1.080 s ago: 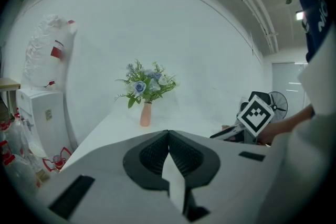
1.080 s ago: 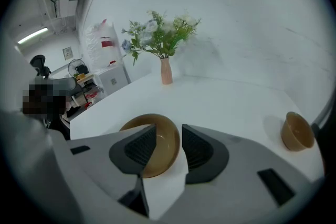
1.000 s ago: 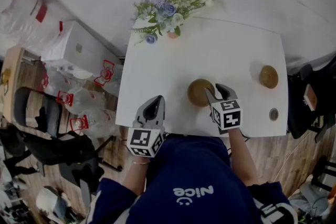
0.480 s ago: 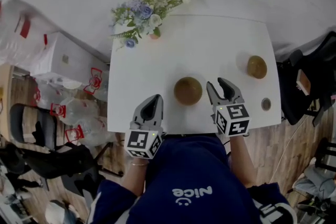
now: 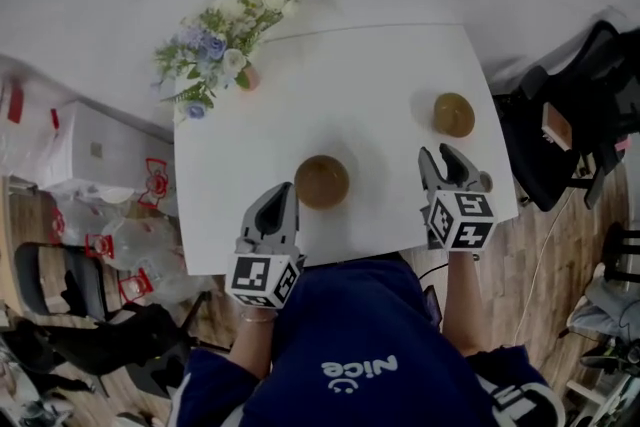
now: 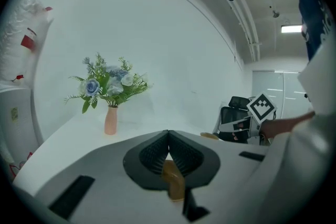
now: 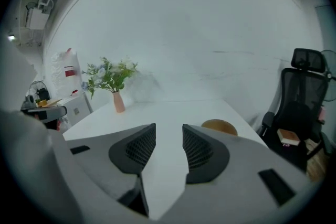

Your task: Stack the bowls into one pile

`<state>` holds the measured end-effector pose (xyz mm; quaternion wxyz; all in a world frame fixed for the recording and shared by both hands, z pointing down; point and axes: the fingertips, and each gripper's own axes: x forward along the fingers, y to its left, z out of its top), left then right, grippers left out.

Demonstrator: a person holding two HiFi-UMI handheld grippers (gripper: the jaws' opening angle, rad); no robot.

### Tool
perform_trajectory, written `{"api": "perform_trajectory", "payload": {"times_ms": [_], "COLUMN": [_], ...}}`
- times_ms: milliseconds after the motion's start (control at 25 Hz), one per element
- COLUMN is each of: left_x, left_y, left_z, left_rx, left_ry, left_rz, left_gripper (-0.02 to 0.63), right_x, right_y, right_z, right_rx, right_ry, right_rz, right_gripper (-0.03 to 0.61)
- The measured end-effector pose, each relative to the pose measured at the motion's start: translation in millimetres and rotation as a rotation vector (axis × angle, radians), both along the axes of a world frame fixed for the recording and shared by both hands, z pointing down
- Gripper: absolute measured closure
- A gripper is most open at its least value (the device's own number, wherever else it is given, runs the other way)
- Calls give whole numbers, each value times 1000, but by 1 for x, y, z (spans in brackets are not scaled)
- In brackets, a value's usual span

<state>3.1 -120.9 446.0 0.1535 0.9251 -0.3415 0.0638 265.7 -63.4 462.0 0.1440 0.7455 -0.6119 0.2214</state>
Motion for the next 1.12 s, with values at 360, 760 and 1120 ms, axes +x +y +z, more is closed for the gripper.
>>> {"api": "perform_trajectory", "payload": {"times_ms": [360, 760, 1120], "left_x": [31, 60, 73], "left_y": [-5, -8, -13], "left_z": [-14, -23, -19], "left_rx": [9, 9, -7], "left_ry": [5, 6, -14], "left_rz": [25, 24, -27], "left_gripper": [597, 597, 597], "right_x": [93, 159, 196], "right_y": [14, 6, -12], "right_z": [-2, 38, 83], "right_rx": [-17, -111, -204], "right_ry": [44, -3, -86], "right_rz": [152, 199, 176], "right_gripper": [403, 403, 405]}}
